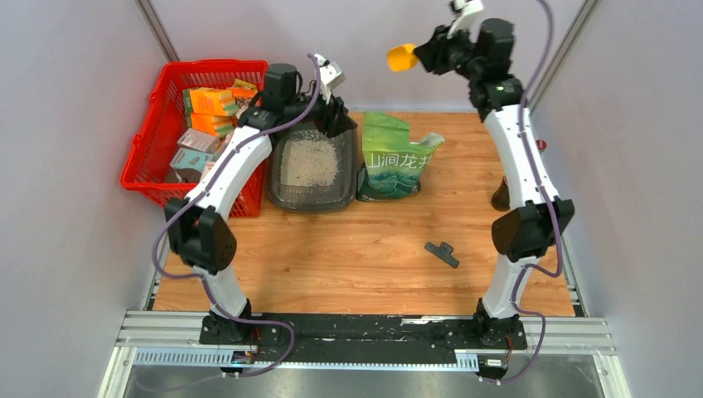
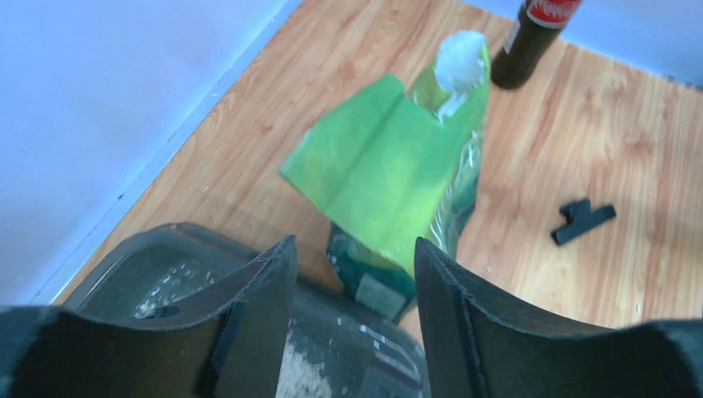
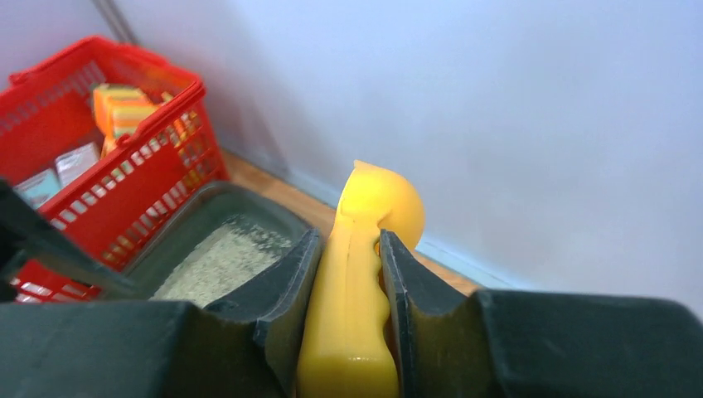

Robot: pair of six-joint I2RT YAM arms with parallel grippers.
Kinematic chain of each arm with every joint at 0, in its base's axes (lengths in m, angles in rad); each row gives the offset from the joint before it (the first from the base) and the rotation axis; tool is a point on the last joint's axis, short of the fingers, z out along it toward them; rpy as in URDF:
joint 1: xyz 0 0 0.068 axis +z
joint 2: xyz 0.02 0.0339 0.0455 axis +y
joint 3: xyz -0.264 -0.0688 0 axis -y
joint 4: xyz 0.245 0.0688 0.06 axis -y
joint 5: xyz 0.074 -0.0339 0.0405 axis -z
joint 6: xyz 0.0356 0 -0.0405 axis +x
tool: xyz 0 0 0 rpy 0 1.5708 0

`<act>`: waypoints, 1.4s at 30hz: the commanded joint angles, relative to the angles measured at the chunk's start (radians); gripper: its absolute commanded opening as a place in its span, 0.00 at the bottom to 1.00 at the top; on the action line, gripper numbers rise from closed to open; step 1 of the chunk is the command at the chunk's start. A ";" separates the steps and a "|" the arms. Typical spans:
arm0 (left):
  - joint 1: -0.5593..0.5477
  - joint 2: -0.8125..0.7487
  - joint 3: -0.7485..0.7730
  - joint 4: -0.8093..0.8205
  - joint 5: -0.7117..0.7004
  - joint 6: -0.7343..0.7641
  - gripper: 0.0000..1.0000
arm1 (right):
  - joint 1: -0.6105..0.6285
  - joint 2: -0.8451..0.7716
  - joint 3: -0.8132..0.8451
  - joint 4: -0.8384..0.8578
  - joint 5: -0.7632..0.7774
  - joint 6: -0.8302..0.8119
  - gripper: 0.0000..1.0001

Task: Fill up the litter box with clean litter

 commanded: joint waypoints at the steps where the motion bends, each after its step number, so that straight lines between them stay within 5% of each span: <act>1: -0.007 0.155 0.206 -0.013 0.029 -0.081 0.67 | -0.069 -0.161 -0.059 -0.077 -0.081 -0.011 0.00; 5: -0.007 0.279 0.321 -0.037 0.072 -0.112 0.71 | -0.132 -0.287 -0.141 -0.207 -0.138 -0.089 0.00; 14: -0.053 0.389 0.331 0.093 0.235 -0.238 0.72 | -0.201 -0.326 -0.164 -0.468 -0.195 -0.140 0.00; 17: -0.073 0.390 0.318 0.140 0.252 -0.247 0.50 | -0.215 -0.287 -0.100 -0.578 -0.210 -0.201 0.00; 18: -0.075 0.389 0.312 0.150 0.258 -0.247 0.34 | -0.215 -0.278 -0.089 -0.597 -0.218 -0.214 0.00; 21: -0.081 0.346 0.247 0.253 0.249 -0.291 0.08 | -0.251 -0.237 -0.014 -0.714 -0.270 -0.319 0.00; 23: -0.081 0.285 0.188 0.311 0.232 -0.317 0.00 | -0.251 -0.212 0.037 -0.798 -0.296 -0.413 0.00; 31: -0.090 0.157 0.019 0.421 0.169 -0.310 0.00 | -0.251 -0.224 0.054 -0.903 -0.330 -0.576 0.00; 42: -0.110 0.108 -0.002 0.429 0.155 -0.278 0.00 | -0.235 -0.237 0.028 -0.965 -0.351 -0.697 0.00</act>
